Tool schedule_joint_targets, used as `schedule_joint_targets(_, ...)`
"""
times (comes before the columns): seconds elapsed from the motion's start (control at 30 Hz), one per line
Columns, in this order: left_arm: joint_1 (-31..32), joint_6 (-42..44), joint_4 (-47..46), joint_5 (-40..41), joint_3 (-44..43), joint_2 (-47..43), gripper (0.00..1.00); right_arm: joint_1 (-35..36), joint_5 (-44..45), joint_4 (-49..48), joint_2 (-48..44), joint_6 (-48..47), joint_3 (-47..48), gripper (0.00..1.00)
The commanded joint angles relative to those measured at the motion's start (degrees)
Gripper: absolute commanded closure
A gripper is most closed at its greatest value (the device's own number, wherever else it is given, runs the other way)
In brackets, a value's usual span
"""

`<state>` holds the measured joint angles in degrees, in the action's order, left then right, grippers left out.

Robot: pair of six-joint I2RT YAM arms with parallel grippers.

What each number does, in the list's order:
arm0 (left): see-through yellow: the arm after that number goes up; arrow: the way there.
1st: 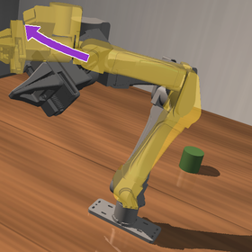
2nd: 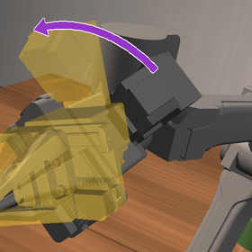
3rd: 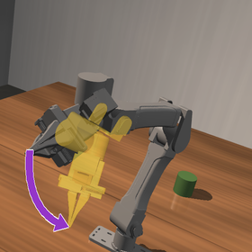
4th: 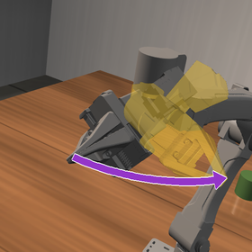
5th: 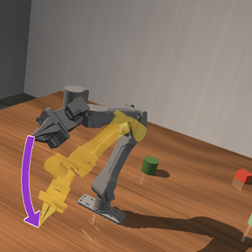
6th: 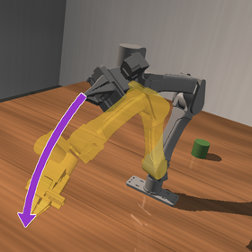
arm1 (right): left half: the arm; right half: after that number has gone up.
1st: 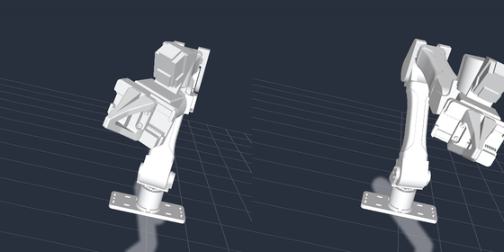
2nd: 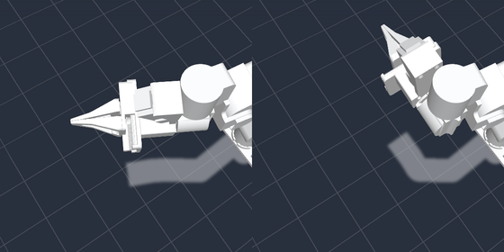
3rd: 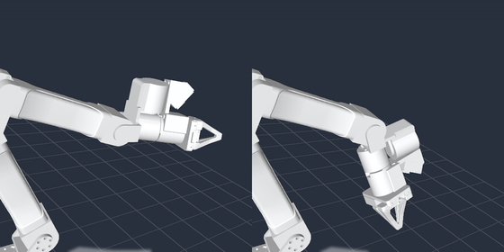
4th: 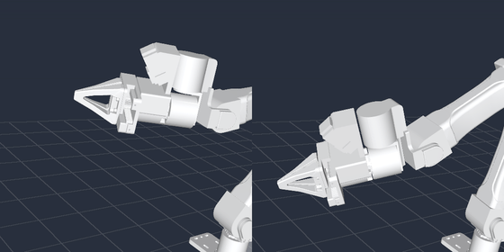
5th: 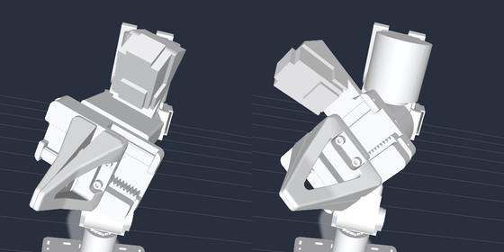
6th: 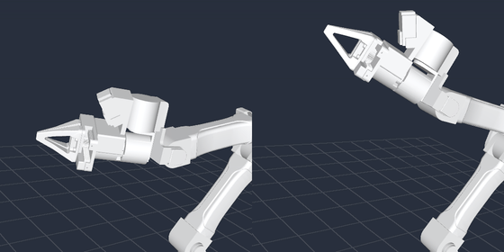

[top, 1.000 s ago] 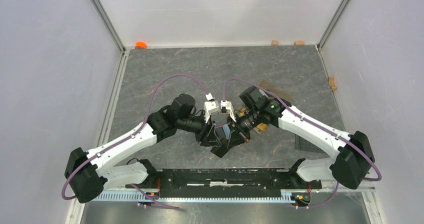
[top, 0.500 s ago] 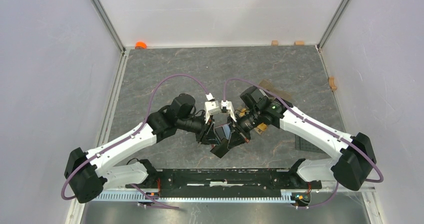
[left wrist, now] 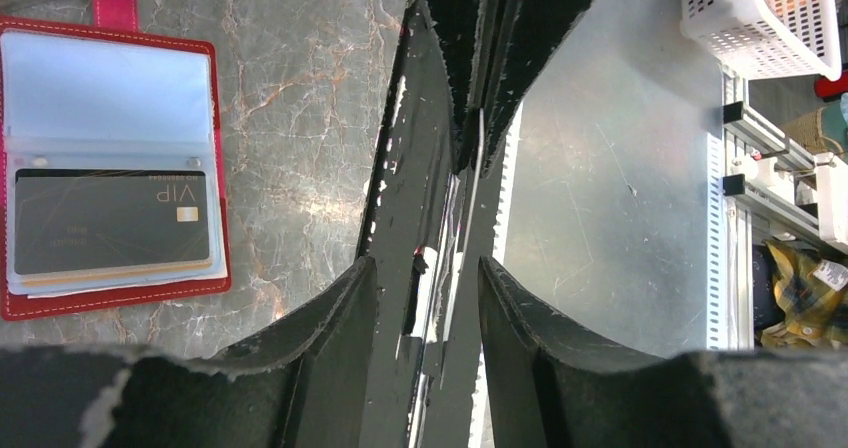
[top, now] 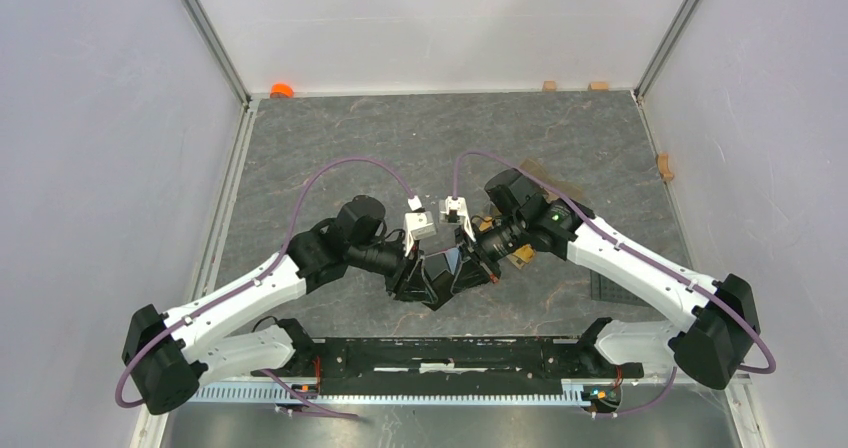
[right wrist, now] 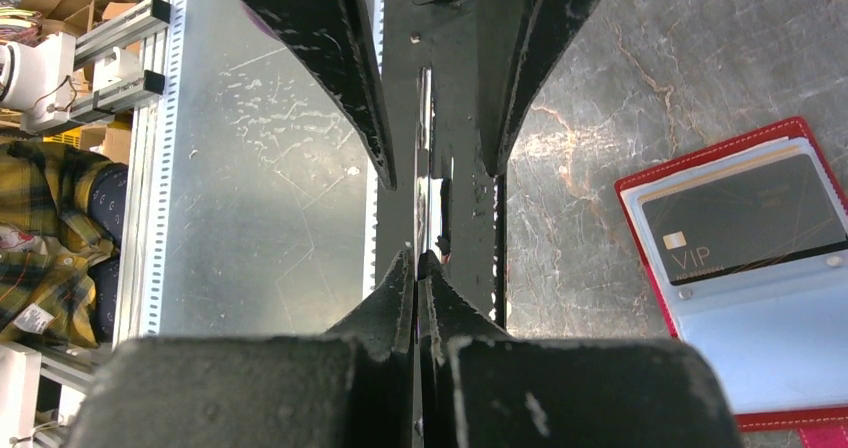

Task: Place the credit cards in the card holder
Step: Insert the credit card into the card holder.

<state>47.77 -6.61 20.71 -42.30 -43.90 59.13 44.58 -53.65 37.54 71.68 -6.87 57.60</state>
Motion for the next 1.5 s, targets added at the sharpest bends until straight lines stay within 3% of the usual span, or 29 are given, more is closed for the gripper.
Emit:
schedule_joint_targets(0.0,0.3,-1.3,-0.1,-1.5,-0.1,-0.7,0.51,0.0,-2.3,-3.2,-1.3,0.5,2.4,1.0)
schedule_joint_targets(0.37,0.3,-2.7,-2.5,-2.3,-0.7,-0.4,0.45,0.0,-3.0,-1.4,0.1,-0.9,1.2,1.0)
schedule_joint_targets(0.7,0.3,-5.6,-5.9,-5.2,-0.5,0.7,0.53,0.1,-3.3,-0.8,0.7,-1.6,0.6,1.0)
schedule_joint_targets(0.77,0.3,-6.0,-6.4,-5.6,-0.4,0.9,0.6,0.1,-3.3,-0.7,0.9,-1.6,0.7,1.0)
schedule_joint_targets(0.9,0.3,-8.0,-7.8,-5.7,0.1,1.1,0.94,0.1,-1.4,-0.7,1.0,-1.7,1.1,1.0)
schedule_joint_targets(0.97,0.3,-10.3,-8.8,-4.2,1.1,0.7,0.98,-0.2,5.8,-0.9,0.3,-0.4,2.0,0.79)
schedule_joint_targets(1.0,0.3,-12.0,-9.8,-2.8,1.9,0.0,0.98,-1.1,8.2,-1.0,-0.3,0.1,2.0,0.73)
schedule_joint_targets(1.07,0.3,-16.2,-12.5,1.3,4.5,-2.1,0.98,-4.8,9.6,-3.2,-2.2,2.2,0.2,0.54)
schedule_joint_targets(1.2,0.3,-27.1,-18.7,14.1,10.2,-5.5,0.98,-11.9,16.3,-7.7,-5.8,6.1,-5.3,0.35)
schedule_joint_targets(1.33,0.3,-38.6,-27.0,25.7,14.7,-4.5,0.98,-12.5,29.4,-11.6,-7.0,9.9,-9.5,0.34)
schedule_joint_targets(1.47,0.3,-50.0,-35.3,32.7,18.1,1.2,0.98,-12.4,39.3,-14.6,-6.5,14.4,-12.5,0.47)
